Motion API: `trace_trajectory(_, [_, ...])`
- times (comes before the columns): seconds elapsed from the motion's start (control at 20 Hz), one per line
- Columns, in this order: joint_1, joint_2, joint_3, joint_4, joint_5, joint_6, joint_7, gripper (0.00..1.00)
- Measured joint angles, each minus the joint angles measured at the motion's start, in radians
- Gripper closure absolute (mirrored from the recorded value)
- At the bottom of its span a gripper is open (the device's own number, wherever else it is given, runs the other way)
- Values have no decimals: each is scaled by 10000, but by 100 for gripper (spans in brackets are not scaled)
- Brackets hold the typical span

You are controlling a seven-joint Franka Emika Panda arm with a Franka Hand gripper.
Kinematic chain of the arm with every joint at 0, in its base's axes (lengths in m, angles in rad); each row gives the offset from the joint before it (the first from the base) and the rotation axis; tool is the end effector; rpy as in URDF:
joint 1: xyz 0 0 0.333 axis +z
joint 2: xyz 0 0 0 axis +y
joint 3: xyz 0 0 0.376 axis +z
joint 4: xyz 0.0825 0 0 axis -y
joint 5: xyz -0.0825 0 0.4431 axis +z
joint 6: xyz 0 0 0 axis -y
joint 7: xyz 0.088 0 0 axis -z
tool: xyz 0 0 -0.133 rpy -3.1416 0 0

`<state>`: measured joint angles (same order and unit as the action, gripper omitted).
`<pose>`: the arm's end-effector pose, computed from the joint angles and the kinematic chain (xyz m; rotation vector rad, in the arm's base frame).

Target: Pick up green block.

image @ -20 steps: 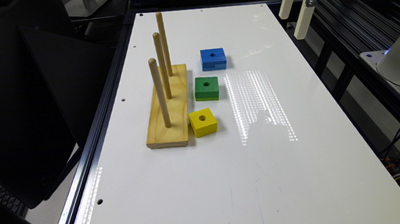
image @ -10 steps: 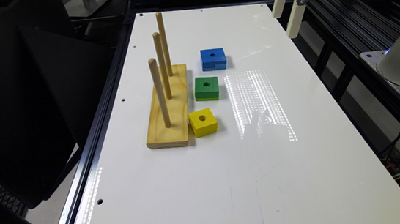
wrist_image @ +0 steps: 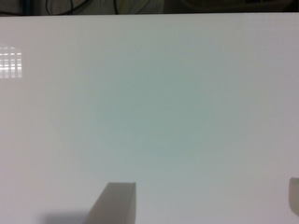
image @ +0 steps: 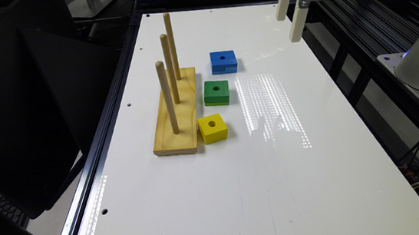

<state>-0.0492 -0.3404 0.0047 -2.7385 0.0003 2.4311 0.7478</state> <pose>0.4048 -0.0182 0.3146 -2.8884 1.2089 -0.0492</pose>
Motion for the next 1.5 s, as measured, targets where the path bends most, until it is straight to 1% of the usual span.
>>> trace_trajectory(0.3, [1,598,20,463,2,100,3,0])
trace_trajectory(0.5, [1,755,25,581,3,102,4,0])
trace_trajectory(0.85, [1,773,43,669,5,103,8,0])
trace_trajectory(0.95, [1,820,60,766,8,104,15,0])
trace_trajectory(1.1, [0,1089,71,1085,8,104,20,0])
trace_trajectory(1.5, [-9,2351,65,2242,8,107,19,0])
